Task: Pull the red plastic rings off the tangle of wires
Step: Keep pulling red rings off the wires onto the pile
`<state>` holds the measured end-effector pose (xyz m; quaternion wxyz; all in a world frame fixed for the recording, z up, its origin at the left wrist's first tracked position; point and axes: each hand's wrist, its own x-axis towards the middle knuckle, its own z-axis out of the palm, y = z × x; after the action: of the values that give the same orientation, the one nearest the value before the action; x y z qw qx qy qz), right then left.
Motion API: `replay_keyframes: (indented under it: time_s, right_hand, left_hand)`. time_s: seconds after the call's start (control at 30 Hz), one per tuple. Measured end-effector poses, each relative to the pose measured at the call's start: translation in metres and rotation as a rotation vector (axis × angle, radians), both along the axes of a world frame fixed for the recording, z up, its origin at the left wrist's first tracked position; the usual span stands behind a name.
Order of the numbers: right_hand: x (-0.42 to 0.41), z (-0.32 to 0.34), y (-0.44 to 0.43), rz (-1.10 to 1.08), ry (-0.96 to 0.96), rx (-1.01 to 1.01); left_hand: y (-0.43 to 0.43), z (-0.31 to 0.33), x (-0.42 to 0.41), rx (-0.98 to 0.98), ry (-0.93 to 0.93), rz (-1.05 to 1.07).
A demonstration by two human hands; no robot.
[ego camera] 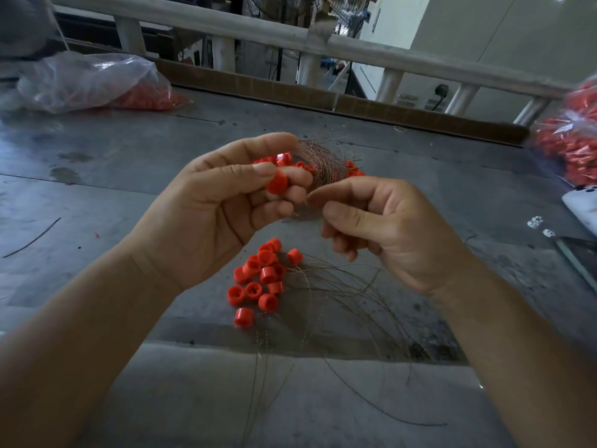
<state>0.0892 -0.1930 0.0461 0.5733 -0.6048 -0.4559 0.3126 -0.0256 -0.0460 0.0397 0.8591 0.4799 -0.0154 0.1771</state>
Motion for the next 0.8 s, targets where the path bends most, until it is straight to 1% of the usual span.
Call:
replay_keyframes:
  time_s: [0.07, 0.17, 0.33, 0.4, 0.43, 0.47, 0.5, 0.57, 0.6, 0.63, 0.7, 0.8]
  right_hand:
    - [-0.001, -0.001, 0.001, 0.013, -0.016, -0.022]
    - [-0.004, -0.003, 0.003, -0.027, -0.065, -0.008]
    - [0.004, 0.005, -0.001, -0.125, -0.025, 0.036]
    - [0.007, 0.008, -0.004, -0.153, -0.077, 0.04]
    - [0.008, 0.009, -0.005, -0.164, -0.143, 0.029]
    - [0.01, 0.009, -0.006, -0.175, -0.225, 0.004]
    - [0.011, 0.008, -0.006, -0.185, -0.314, -0.035]
    - [0.016, 0.004, -0.005, -0.199, -0.485, -0.153]
    - [0.018, 0.002, -0.004, -0.202, -0.551, -0.222]
    - [0.019, 0.0, -0.003, -0.198, -0.596, -0.285]
    - [0.02, -0.003, -0.003, -0.173, -0.642, -0.375]
    - [0.02, -0.005, -0.002, -0.149, -0.682, -0.424]
  left_hand:
    - [0.0, 0.0, 0.0, -0.012, -0.004, -0.005]
    - [0.001, -0.001, 0.0, 0.001, 0.005, -0.014]
    - [0.005, -0.003, 0.001, 0.092, 0.053, 0.013]
    - [0.005, -0.004, 0.002, 0.14, 0.079, 0.065]
    - [0.005, -0.005, 0.003, 0.174, 0.098, 0.1]
    - [0.005, -0.006, 0.003, 0.231, 0.13, 0.148]
    - [0.005, -0.008, 0.003, 0.335, 0.175, 0.217]
    - [0.004, -0.014, 0.005, 0.687, 0.273, 0.403]
    - [0.003, -0.017, 0.006, 0.864, 0.311, 0.464]
    - [0.002, -0.02, 0.007, 0.986, 0.336, 0.487]
    - [0.002, -0.023, 0.008, 1.081, 0.36, 0.462]
    - [0.002, -0.024, 0.009, 1.154, 0.379, 0.431]
